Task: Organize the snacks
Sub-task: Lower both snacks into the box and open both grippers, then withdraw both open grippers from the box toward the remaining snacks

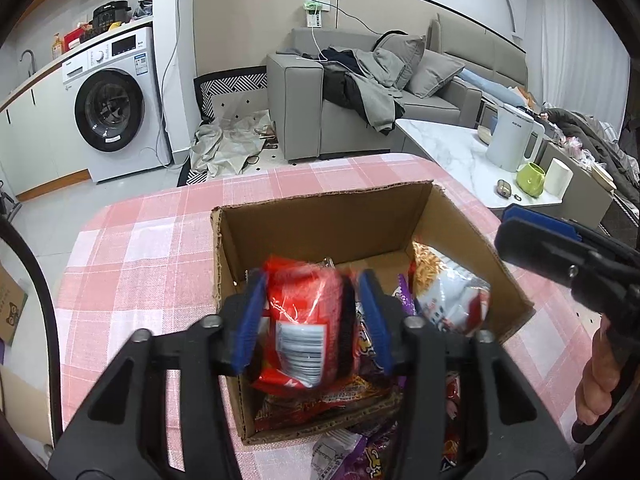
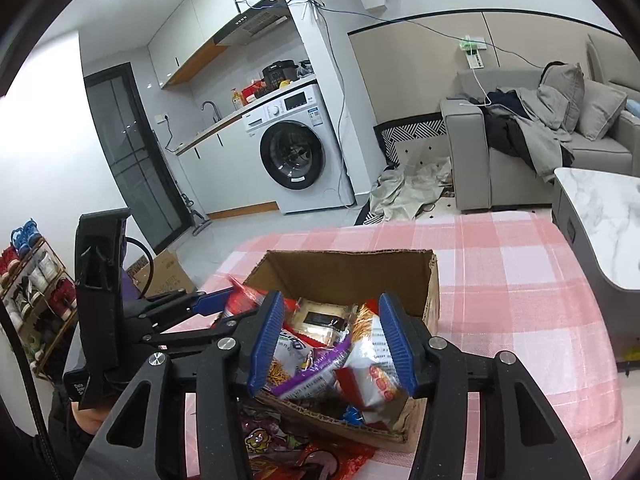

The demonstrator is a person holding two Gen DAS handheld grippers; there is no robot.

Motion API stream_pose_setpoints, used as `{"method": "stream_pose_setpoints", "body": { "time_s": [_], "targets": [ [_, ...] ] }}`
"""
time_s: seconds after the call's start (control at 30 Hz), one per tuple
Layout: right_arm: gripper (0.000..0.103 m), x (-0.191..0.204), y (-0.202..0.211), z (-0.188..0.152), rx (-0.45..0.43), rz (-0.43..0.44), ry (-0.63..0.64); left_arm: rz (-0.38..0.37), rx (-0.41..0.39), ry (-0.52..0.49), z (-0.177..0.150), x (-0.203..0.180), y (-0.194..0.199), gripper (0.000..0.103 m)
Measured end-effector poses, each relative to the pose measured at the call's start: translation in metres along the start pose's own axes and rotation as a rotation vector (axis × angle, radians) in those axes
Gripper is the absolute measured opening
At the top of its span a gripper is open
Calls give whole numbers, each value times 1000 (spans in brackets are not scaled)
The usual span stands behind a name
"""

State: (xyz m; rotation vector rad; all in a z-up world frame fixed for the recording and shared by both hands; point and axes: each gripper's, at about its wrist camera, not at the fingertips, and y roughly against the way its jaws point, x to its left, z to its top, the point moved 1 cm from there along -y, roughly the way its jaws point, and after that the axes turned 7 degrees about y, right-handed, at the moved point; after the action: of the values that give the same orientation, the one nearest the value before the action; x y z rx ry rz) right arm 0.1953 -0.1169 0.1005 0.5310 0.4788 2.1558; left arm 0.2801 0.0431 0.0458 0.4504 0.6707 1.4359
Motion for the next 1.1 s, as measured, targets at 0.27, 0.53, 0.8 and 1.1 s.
{"method": "stream_pose_setpoints", "body": {
  "time_s": [0.27,0.53,0.8,1.1],
  "targets": [
    [89,-4,18,-2,-22,-35,-4,-21,-66,12,-5,4,33,89],
    [103,-6,35,-15,-37,-20,-9,-24,-128,11,-31,11,76,102],
    [103,-1,53,-45,-13,-48,9,0,-145,31,-74,23,116,102],
    [103,7,73,-70,6,-80,18,24,-127,65,-115,40,143,102]
  ]
}}
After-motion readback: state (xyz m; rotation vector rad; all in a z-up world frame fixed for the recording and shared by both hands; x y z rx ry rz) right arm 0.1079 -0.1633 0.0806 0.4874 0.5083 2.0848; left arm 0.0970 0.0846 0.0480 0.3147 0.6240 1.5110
